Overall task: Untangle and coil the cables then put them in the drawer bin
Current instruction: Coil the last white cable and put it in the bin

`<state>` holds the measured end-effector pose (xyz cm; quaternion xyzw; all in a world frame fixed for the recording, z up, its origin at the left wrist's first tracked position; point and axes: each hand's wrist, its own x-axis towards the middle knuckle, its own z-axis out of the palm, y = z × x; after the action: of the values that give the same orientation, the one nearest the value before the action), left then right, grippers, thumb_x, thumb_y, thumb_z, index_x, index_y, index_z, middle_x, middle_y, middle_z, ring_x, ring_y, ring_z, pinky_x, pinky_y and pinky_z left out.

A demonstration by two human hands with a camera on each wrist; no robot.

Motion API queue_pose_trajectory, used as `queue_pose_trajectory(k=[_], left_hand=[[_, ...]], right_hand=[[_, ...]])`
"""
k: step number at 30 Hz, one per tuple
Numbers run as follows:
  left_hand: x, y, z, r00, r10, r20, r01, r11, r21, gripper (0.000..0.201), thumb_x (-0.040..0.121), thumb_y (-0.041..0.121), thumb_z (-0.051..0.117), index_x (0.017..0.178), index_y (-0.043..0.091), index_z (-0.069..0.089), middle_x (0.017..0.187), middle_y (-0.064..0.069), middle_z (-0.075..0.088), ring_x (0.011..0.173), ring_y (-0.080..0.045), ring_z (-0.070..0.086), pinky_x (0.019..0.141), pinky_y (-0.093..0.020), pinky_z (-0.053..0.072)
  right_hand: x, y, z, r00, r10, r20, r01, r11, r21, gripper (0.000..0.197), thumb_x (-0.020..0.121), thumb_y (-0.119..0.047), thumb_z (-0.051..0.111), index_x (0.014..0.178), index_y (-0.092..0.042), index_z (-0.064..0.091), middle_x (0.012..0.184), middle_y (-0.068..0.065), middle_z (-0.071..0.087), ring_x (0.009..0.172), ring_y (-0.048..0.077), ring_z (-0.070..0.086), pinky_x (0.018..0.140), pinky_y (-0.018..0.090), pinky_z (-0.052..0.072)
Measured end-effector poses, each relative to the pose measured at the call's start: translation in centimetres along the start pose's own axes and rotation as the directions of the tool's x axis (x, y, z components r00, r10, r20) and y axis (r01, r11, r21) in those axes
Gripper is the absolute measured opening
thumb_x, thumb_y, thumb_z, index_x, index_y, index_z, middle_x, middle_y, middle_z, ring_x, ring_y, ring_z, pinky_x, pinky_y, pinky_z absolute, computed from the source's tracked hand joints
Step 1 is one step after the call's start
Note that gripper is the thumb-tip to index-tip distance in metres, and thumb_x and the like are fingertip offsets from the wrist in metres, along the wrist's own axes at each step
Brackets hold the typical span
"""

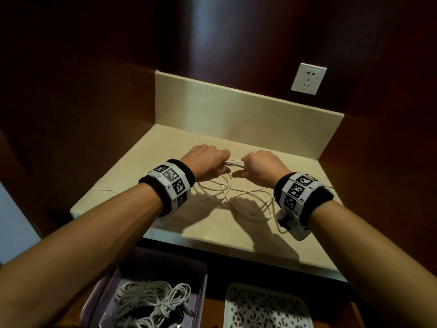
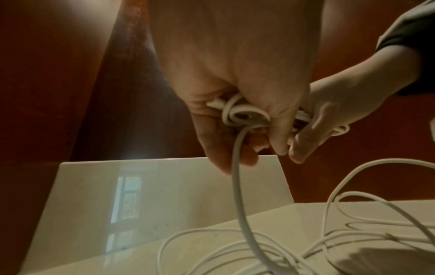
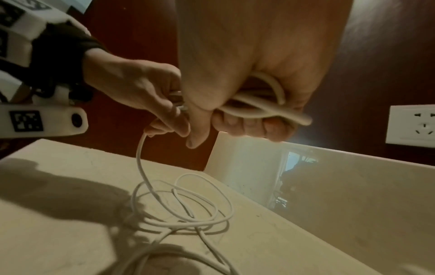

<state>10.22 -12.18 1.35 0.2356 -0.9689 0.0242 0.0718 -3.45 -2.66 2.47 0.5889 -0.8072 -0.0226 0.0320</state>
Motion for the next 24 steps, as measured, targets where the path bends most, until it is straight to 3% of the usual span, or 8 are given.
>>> queue_pose_trajectory(k=[4,7,10,14,18,21,24], left_hand=[[-0.4,-0.2,-0.1,0.997,-0.012,0.073,0.02,0.993,-0.112,0.016,0.1,0.031,0.047,0.101,0.017,0.054,0.081,0.0,0.053,0.077,-0.022,0.051,0.066,-0.032,0.036],[-0.6,-0.8,-0.2,0.996,-0.016,0.092,0.036,0.975,-0.221,0.013,0.098,0.028,0.05,0.096,0.018,0.058,0.076,0.001,0.062,0.071,-0.019,0.057,0.061,-0.028,0.039],[-1.0,-0.9,0.0,0.99,-0.05,0.135,0.096,0.929,-0.357,0.013,0.098,0.027,0.053,0.096,0.018,0.062,0.071,-0.002,0.067,0.056,-0.016,0.061,0.046,-0.021,0.043],[-1.6,-0.9,0.4,0.973,-0.104,0.205,0.209,0.774,-0.597,0.007,0.093,0.013,0.06,0.095,0.01,0.066,0.06,-0.007,0.063,0.045,-0.017,0.058,0.042,-0.023,0.046],[-2.0,-1.5,0.1,0.98,-0.144,0.14,0.198,0.81,-0.551,0.005,0.088,0.021,0.069,0.084,0.018,0.068,0.068,0.001,0.062,0.061,-0.015,0.054,0.056,-0.025,0.04],[-2.4,-2.1,0.0,0.976,-0.186,0.109,0.215,0.866,-0.451,0.017,0.086,0.034,0.07,0.073,0.027,0.061,0.063,0.007,0.058,0.06,-0.012,0.051,0.055,-0.028,0.035],[-2.9,-2.5,0.2,0.972,-0.207,0.113,0.233,0.915,-0.329,0.019,0.086,0.041,0.068,0.075,0.027,0.06,0.063,0.006,0.056,0.064,-0.015,0.053,0.057,-0.029,0.035]], right_hand=[[-0.2,-0.4,-0.1,0.999,-0.025,-0.039,0.027,0.998,0.055,0.038,0.086,-0.05,0.065,0.09,-0.012,0.069,0.073,0.007,0.057,0.074,0.026,0.055,0.06,0.032,0.039],[-0.1,-0.6,0.1,0.999,-0.016,-0.038,0.023,0.979,0.203,0.034,0.082,-0.048,0.071,0.088,-0.014,0.072,0.071,0.007,0.063,0.071,0.025,0.06,0.063,0.036,0.049],[0.1,-0.9,0.4,0.998,-0.03,-0.05,0.037,0.987,0.157,0.036,0.083,-0.051,0.068,0.094,-0.017,0.074,0.073,0.002,0.06,0.071,0.021,0.054,0.056,0.03,0.038],[0.4,-1.2,0.4,0.997,-0.067,-0.032,0.068,0.997,0.032,0.045,0.089,-0.061,0.053,0.085,-0.019,0.068,0.073,0.001,0.057,0.069,0.022,0.052,0.056,0.03,0.033],[0.7,-1.3,0.9,0.99,-0.134,-0.043,0.135,0.99,0.035,0.039,0.094,-0.056,0.048,0.084,-0.022,0.063,0.065,-0.002,0.05,0.068,0.023,0.049,0.057,0.03,0.031],[1.0,-1.5,1.7,0.982,-0.188,-0.012,0.188,0.973,0.134,0.028,0.097,-0.043,0.051,0.098,-0.019,0.064,0.079,0.001,0.06,0.075,0.023,0.053,0.063,0.031,0.036],[1.5,-2.2,2.4,0.976,-0.215,0.029,0.205,0.958,0.202,0.02,0.095,-0.026,0.05,0.099,-0.014,0.065,0.09,0.008,0.068,0.084,0.029,0.059,0.072,0.036,0.047]])
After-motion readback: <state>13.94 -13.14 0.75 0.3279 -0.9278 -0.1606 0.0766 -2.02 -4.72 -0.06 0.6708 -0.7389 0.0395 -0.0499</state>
